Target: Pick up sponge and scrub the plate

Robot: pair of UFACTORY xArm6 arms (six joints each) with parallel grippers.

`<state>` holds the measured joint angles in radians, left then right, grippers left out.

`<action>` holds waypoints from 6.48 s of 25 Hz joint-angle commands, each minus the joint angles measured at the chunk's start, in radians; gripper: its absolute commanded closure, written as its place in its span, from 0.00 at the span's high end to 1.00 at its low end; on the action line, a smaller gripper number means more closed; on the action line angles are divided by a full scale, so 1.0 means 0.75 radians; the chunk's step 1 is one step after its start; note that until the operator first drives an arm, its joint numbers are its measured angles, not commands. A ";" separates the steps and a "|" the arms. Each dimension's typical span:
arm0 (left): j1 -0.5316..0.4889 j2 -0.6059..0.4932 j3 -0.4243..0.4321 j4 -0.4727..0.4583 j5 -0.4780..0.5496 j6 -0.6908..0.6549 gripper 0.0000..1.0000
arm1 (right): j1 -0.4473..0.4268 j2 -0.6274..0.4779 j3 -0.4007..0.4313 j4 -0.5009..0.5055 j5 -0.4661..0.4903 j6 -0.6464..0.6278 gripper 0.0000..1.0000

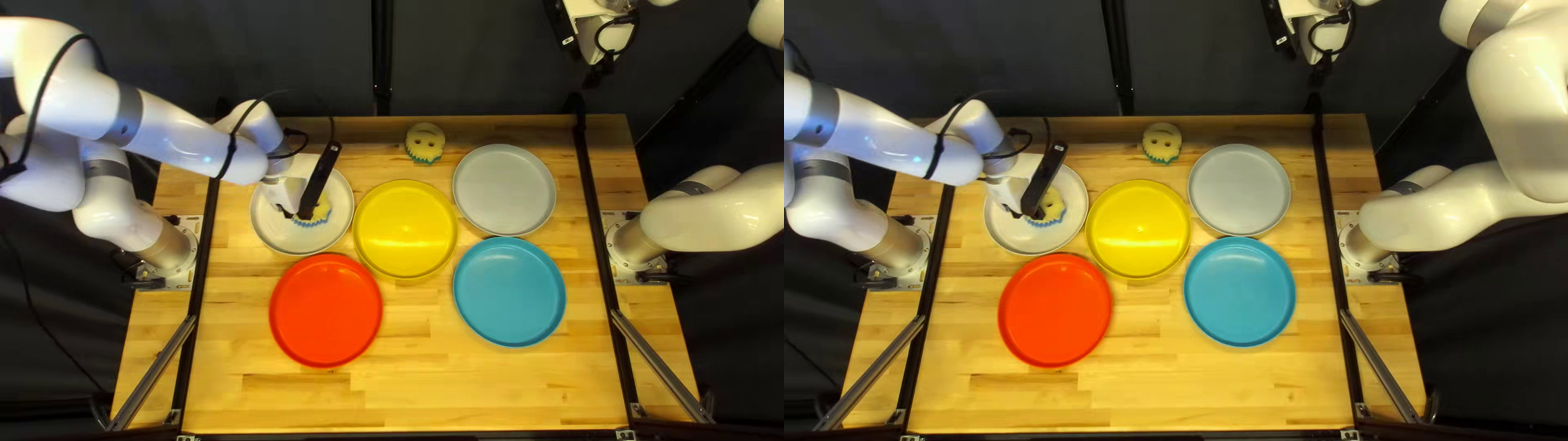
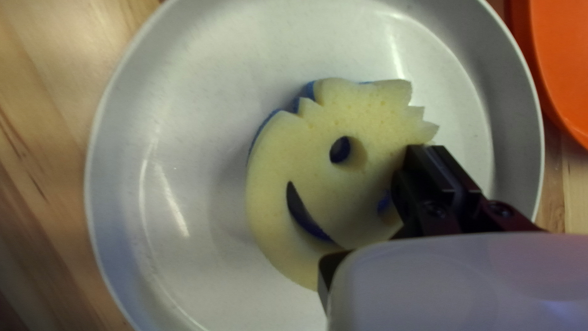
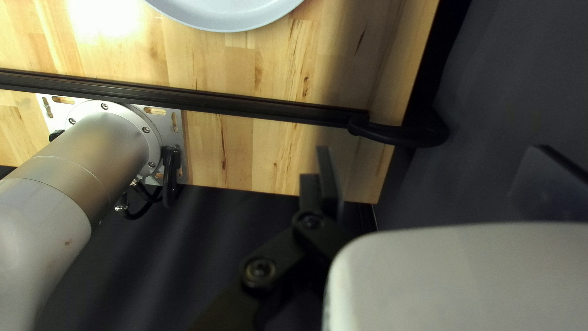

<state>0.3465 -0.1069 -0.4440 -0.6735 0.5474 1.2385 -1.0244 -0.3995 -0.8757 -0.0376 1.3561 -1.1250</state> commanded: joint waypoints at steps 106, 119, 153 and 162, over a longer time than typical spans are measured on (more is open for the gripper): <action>0.179 -0.008 -0.007 0.084 0.111 0.058 0.00 | 0.000 0.000 0.000 0.000 0.000 0.000 1.00; 0.084 -0.343 0.313 0.095 0.114 -0.051 0.00 | 0.000 0.000 0.000 0.000 0.000 0.000 1.00; 0.035 -0.393 0.341 0.134 0.107 -0.113 0.00 | 0.000 0.000 0.000 0.000 0.000 0.000 1.00; 0.163 -0.262 0.240 0.142 0.132 -0.007 0.00 | 0.000 0.000 0.000 0.000 0.000 0.000 1.00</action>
<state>0.4290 -0.3584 -0.2201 -0.5595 0.6444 1.1888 -1.0244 -0.3995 -0.8757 -0.0376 1.3561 -1.1250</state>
